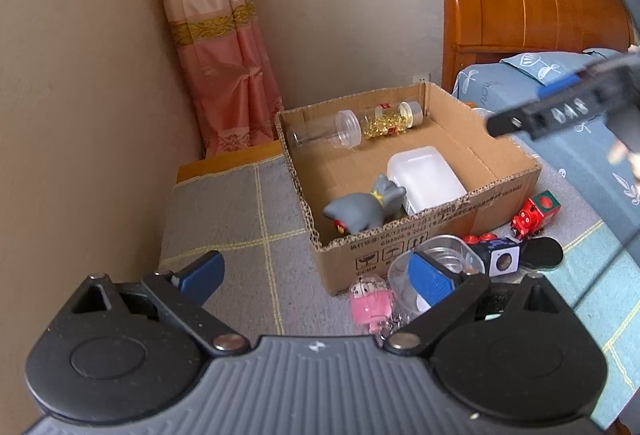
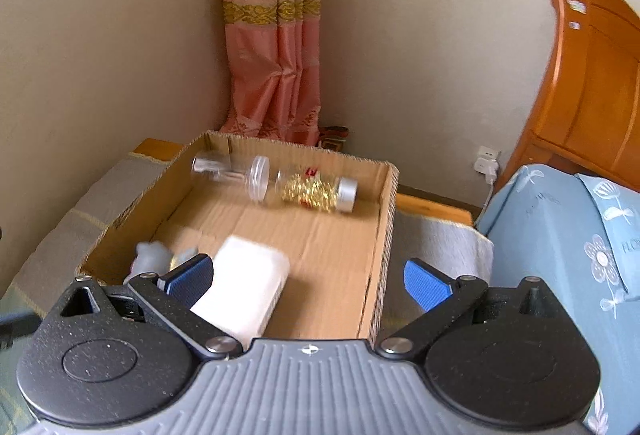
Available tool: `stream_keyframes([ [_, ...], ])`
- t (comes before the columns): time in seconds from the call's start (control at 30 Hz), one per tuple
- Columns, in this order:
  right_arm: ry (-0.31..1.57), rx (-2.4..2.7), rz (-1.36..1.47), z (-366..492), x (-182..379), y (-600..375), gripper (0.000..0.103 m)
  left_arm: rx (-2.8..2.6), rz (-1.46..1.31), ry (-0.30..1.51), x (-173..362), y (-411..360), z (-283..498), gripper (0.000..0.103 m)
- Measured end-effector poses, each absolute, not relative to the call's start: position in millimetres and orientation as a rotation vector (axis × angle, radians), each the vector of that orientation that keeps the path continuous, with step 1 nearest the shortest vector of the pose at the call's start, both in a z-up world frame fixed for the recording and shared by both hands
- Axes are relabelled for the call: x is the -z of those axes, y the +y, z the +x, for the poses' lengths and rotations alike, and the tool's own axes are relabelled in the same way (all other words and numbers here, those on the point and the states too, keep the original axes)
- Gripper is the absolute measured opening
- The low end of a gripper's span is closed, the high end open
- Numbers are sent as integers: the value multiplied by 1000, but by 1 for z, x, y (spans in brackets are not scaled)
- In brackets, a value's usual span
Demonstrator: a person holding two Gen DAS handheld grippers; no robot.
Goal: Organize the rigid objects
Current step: 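Place the capsule bottle into the box and open the right tool, then move the left tool down toward the pink keychain beside the box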
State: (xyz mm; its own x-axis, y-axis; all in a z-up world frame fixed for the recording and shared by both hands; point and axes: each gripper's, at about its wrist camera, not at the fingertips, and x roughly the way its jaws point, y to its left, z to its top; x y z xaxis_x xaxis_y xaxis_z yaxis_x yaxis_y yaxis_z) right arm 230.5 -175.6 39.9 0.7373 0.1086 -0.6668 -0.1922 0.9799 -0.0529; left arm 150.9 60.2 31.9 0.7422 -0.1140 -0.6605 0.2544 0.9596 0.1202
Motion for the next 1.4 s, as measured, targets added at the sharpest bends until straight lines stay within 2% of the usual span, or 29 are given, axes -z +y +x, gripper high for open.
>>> stream_keyframes([
  [0.4,698,49,-20,147,18,-205,103,183,173,725,-13,66,134,98],
  [0.73,812,110,25,135,81,-203,103,192,172,801,22,70,141,98],
  [0.9,837,99,14,133,93,-199,103,200,162,839,40,67,152,98],
  [1.27,764,80,8,127,97,-200,103,208,140,867,68,61,178,98],
  [1.4,750,46,-4,130,98,-198,103,227,111,858,72,63,182,102],
])
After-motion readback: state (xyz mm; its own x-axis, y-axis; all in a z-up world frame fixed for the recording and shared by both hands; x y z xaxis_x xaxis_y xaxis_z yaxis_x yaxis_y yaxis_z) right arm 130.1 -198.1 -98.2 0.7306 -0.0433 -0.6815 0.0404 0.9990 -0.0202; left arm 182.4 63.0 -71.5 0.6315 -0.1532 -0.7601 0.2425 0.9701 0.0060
